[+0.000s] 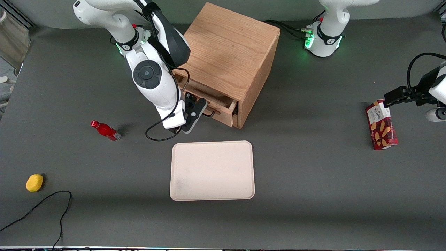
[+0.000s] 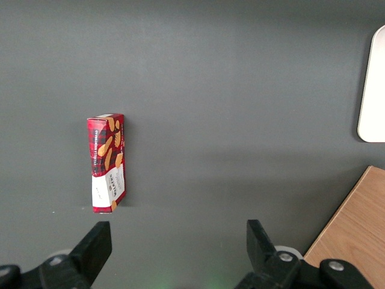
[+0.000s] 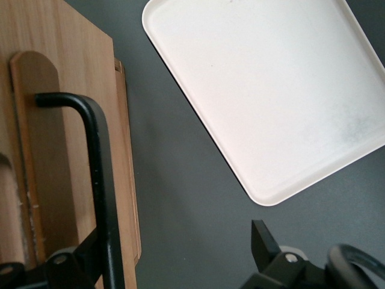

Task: Open upper drawer
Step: 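Pull the upper drawer outward by its handle with the right gripper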

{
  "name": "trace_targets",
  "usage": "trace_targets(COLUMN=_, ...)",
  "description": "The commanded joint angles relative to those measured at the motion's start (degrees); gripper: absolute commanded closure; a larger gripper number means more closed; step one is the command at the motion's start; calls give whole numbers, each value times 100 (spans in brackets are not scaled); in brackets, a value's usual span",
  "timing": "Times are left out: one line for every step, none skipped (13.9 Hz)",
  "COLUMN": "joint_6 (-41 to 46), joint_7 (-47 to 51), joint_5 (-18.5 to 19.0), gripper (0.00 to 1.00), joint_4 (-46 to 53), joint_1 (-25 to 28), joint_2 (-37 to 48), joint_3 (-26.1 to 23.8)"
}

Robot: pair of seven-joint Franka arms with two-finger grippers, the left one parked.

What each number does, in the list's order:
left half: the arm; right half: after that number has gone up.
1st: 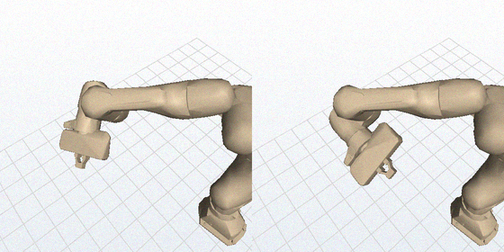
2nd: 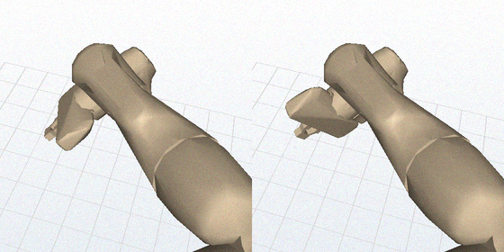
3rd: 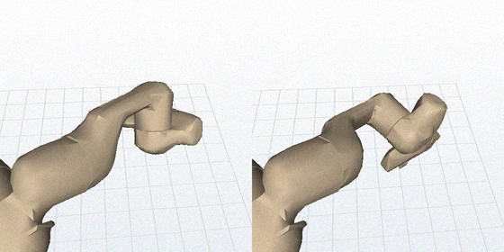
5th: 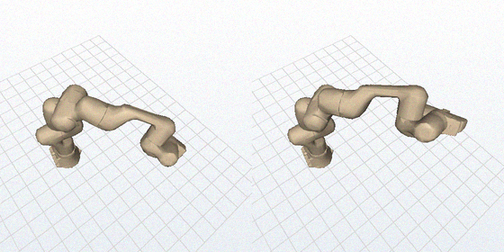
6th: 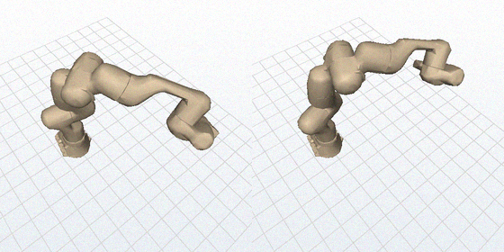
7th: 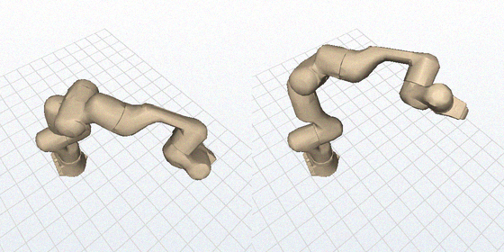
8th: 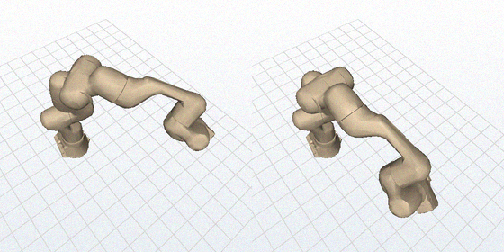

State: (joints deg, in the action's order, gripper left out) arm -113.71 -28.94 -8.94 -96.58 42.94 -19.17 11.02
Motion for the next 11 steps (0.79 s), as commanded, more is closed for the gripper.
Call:
trace_targets(joint_6=-28, joint_7=-94, joint_5=85, gripper=0, joint_4=-10, joint_1=-66, joint_2=54, joint_3=-4)
trace_targets(joint_6=-28, joint_7=-103, joint_5=85, gripper=0, joint_4=33, joint_1=-101, joint_2=45, joint_3=-4)
trace_targets(joint_6=-37, joint_7=-111, joint_5=85, gripper=0, joint_4=43, joint_1=-145, joint_2=19, joint_3=-4)
trace_targets(joint_6=-55, joint_7=-120, joint_5=85, gripper=0, joint_4=51, joint_1=-154, joint_2=1, joint_3=-4)
trace_targets(joint_6=-142, joint_7=-120, joint_5=85, gripper=0, joint_4=51, joint_1=-207, joint_2=-7, joint_3=-4)
trace_targets(joint_6=-195, joint_7=-120, joint_5=85, gripper=0, joint_4=51, joint_1=-251, joint_2=-25, joint_3=-13)
trace_targets(joint_6=-195, joint_7=-129, joint_5=85, gripper=0, joint_4=60, joint_1=-251, joint_2=-69, joint_3=-13)
trace_targets(joint_6=-222, joint_7=-129, joint_5=94, gripper=0, joint_4=60, joint_1=-251, joint_2=-95, joint_3=-4)
trace_targets(joint_6=-300, joint_7=-120, joint_5=85, gripper=0, joint_4=130, joint_1=-251, joint_2=-165, joint_3=-4)
trace_targets(joint_6=-310, joint_7=-120, joint_5=85, gripper=0, joint_4=200, joint_1=-251, joint_2=-235, joint_3=-4)
trace_targets(joint_6=-318, joint_7=-120, joint_5=85, gripper=0, joint_4=262, joint_1=-251, joint_2=-279, joint_3=-4)
